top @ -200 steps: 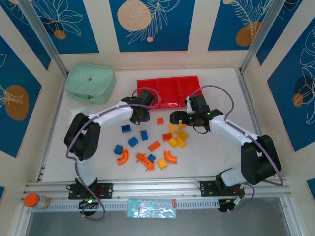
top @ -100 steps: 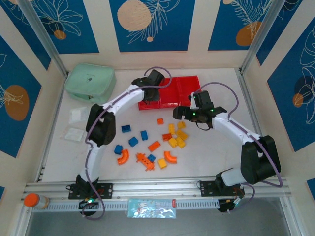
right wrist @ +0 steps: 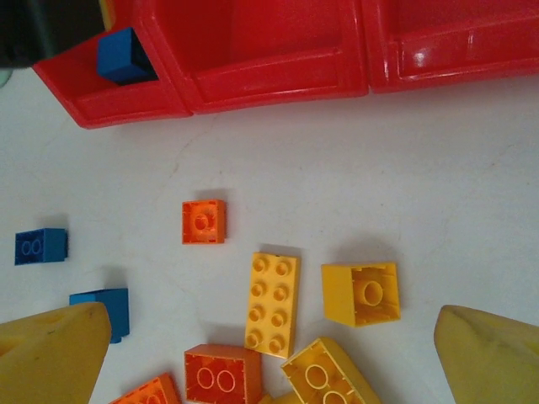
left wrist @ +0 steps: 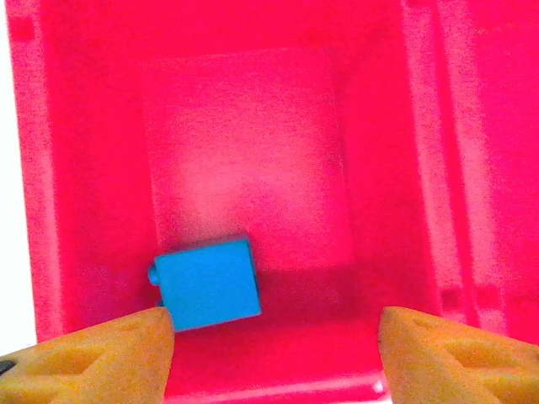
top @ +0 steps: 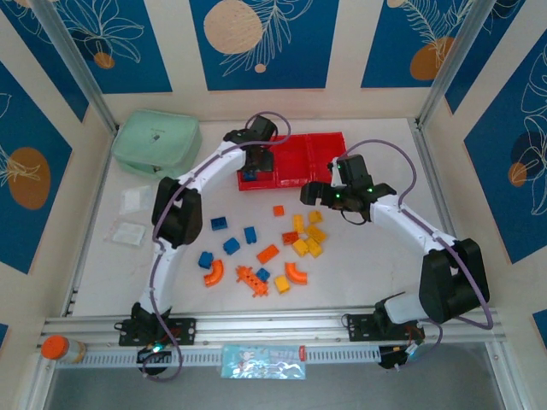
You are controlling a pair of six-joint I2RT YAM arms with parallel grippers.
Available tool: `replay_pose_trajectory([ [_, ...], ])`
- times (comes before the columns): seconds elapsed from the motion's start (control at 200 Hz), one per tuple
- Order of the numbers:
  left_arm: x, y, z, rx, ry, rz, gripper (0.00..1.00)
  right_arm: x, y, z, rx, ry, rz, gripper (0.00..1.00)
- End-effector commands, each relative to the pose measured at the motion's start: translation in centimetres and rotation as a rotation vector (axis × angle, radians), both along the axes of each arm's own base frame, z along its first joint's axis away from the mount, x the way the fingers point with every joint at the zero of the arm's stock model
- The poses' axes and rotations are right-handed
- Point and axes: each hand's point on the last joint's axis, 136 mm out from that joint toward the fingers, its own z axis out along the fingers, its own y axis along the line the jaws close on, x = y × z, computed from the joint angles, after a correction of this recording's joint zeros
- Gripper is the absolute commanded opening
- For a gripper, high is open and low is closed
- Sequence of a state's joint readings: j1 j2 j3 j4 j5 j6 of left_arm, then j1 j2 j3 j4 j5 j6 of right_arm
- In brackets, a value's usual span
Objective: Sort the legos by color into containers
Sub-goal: Place the lego in the container.
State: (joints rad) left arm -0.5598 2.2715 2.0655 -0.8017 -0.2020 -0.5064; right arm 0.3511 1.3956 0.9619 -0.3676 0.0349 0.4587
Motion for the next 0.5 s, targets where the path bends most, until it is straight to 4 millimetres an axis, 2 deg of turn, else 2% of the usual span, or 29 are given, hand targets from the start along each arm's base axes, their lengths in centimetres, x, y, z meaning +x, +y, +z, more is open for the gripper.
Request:
replay_pose_trajectory([
  [0.0, -3.1, -1.0, 4.8, -0.117, -0.010, -0.057, 0.66, -1.0, 1.0, 1.2, 0.032, 0.009, 0.056, 0.99],
  [0.075, -5.4, -1.3, 5.2, -0.161, 0.000, -0.069, 0.66, -1.9, 1.7, 0.8, 0.048, 0.035, 0.083, 0.99],
  [0.16, -8.3, -0.4, 4.6, -0.167, 0.035, -0.048, 0.67, -2.9, 2.6, 0.3, 0.060, 0.072, 0.115, 0.99],
  [0.355, -14.3, 1.6, 1.3, -0.142, 0.148, 0.010, 0.70, -5.3, 4.1, -1.4, 0.086, 0.148, 0.164, 0.99],
  [0.495, -17.1, 1.7, -1.3, -0.106, 0.221, 0.033, 0.73, -6.5, 4.9, -2.8, 0.110, 0.192, 0.179, 0.99],
])
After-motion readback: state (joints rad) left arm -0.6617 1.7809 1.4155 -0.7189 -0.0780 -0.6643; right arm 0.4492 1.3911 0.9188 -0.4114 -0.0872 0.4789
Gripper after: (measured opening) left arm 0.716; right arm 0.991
